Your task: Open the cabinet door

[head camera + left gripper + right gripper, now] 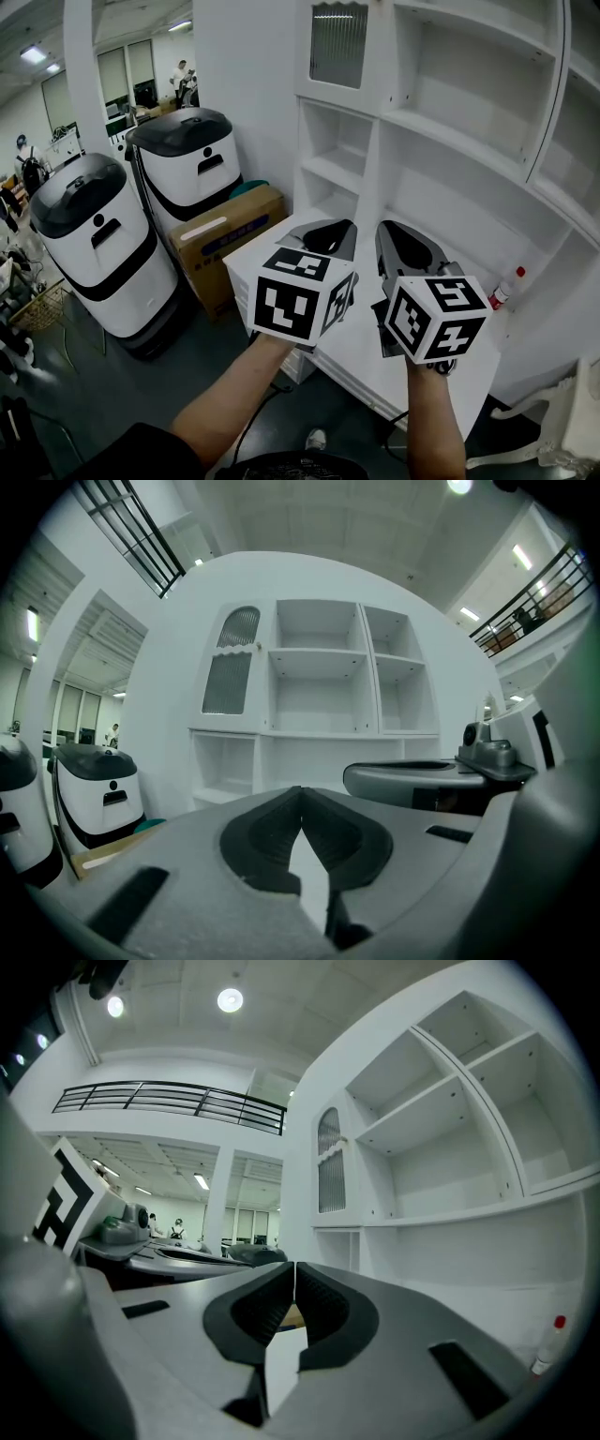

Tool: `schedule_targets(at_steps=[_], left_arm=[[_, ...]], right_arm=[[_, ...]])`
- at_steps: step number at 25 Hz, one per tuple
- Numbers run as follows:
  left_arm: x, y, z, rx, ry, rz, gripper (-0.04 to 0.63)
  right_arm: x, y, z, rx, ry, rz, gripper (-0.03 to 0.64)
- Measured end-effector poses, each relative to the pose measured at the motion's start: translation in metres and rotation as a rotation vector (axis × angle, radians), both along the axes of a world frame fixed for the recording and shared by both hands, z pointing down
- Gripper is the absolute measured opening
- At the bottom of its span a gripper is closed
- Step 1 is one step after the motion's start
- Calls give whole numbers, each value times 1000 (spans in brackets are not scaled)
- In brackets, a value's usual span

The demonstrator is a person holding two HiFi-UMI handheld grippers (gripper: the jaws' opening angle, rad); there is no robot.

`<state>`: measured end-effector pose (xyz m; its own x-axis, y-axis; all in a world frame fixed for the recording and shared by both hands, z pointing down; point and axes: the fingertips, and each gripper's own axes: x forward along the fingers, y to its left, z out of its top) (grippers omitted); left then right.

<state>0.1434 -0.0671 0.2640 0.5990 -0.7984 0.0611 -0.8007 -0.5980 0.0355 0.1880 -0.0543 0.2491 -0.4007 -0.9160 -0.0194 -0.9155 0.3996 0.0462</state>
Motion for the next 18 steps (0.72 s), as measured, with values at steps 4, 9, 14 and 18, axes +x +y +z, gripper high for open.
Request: schedule_targets(at_steps=[4,9,14,18], left_arm=[[12,-29,-2,1,-2,-22,11],[26,-55,-5,12,-8,-51,11],[36,-77,-3,11,-17,-68,11],[41,-89,-3,11,-18,-74,11]], right_arm=[[12,-29,-2,5,-3,-21,20],[26,-57,-6,13,-3,-50,20],[34,-79,-4,10,-3,-71,21],[39,-92,-3,8,0,-77,21]])
